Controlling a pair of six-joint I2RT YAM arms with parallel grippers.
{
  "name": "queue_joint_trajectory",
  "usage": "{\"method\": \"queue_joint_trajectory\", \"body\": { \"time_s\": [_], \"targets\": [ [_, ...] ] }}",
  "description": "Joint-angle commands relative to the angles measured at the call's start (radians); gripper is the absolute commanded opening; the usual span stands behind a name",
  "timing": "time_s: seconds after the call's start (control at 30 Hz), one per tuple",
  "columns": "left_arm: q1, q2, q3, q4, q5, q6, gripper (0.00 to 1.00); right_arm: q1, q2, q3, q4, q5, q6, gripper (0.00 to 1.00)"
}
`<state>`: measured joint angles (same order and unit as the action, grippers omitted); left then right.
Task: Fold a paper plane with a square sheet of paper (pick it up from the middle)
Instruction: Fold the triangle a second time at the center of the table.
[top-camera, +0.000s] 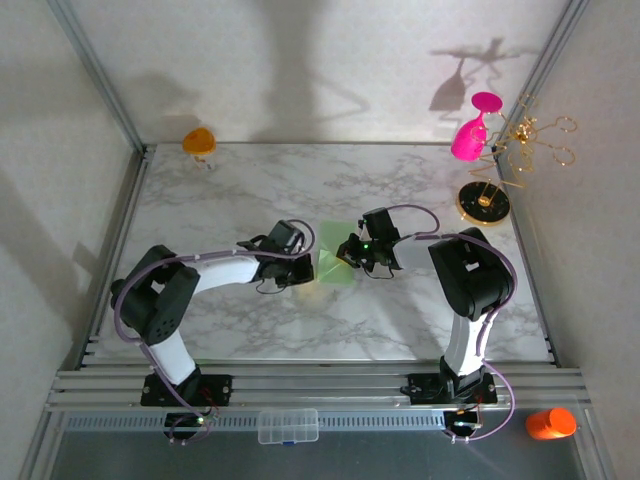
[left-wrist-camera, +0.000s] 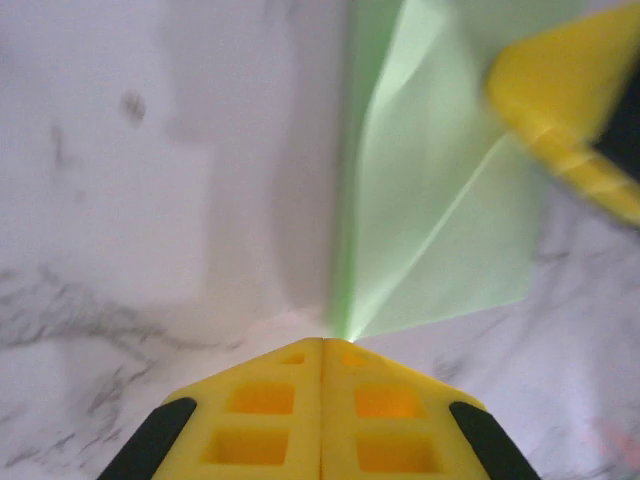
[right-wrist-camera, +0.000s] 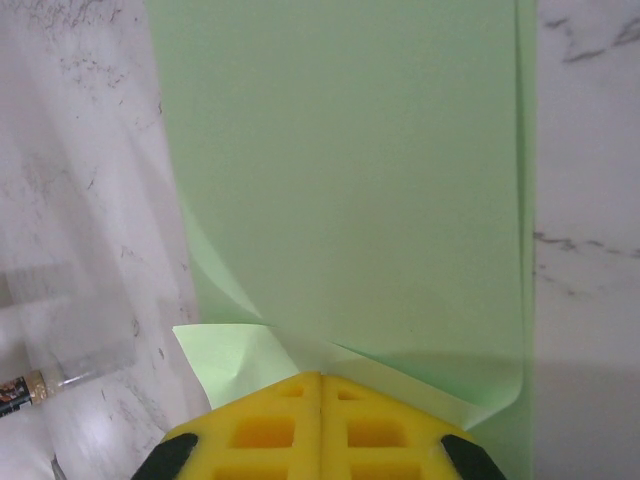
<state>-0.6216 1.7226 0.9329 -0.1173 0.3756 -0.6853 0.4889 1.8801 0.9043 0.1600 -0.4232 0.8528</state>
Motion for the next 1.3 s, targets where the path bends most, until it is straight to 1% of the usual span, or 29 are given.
{"method": "queue_joint_trajectory", "body": {
  "time_s": [0.0, 0.1, 0.23, 0.4, 0.5, 0.6, 0.73, 0.9, 1.0, 1.27],
  "targets": [
    [0.002, 0.004, 0.059, 0.102, -0.026, -0.053, 0.07, -0.011, 0.059, -0.025, -0.125, 0.075, -0.017, 0.0],
    [-0.003, 0.071, 0.09, 0.136, -0.007, -0.093, 0.06, -0.012, 0.06, -0.022, -0.119, 0.064, -0.017, 0.0],
    [-0.014, 0.135, 0.112, 0.13, 0.01, -0.107, 0.05, -0.011, 0.057, -0.013, -0.117, 0.052, -0.021, 0.0],
    [-0.03, 0.178, 0.1, 0.106, 0.032, -0.112, 0.04, -0.012, 0.056, -0.002, -0.11, 0.037, -0.024, 0.0],
    [-0.03, 0.195, 0.089, 0.082, 0.023, -0.113, 0.01, -0.01, 0.051, 0.008, -0.112, 0.03, -0.036, 0.0],
    [-0.03, 0.205, 0.084, 0.053, -0.003, -0.108, 0.0, -0.011, 0.025, 0.024, -0.108, 0.029, -0.069, 0.0],
    [-0.03, 0.213, 0.083, 0.018, -0.035, -0.096, 0.0, -0.011, -0.046, 0.043, -0.086, 0.054, -0.138, 0.0],
    [-0.03, 0.212, 0.081, 0.01, -0.04, -0.089, 0.0, 0.007, -0.084, 0.016, -0.028, -0.024, -0.16, 0.0],
    [-0.03, 0.212, 0.081, 0.01, -0.04, -0.087, 0.0, 0.033, -0.079, 0.0, -0.01, -0.058, -0.145, 0.0],
    [-0.03, 0.204, 0.088, 0.002, -0.043, -0.086, 0.0, 0.049, -0.022, -0.001, -0.018, -0.051, -0.119, 0.0]
  ]
}}
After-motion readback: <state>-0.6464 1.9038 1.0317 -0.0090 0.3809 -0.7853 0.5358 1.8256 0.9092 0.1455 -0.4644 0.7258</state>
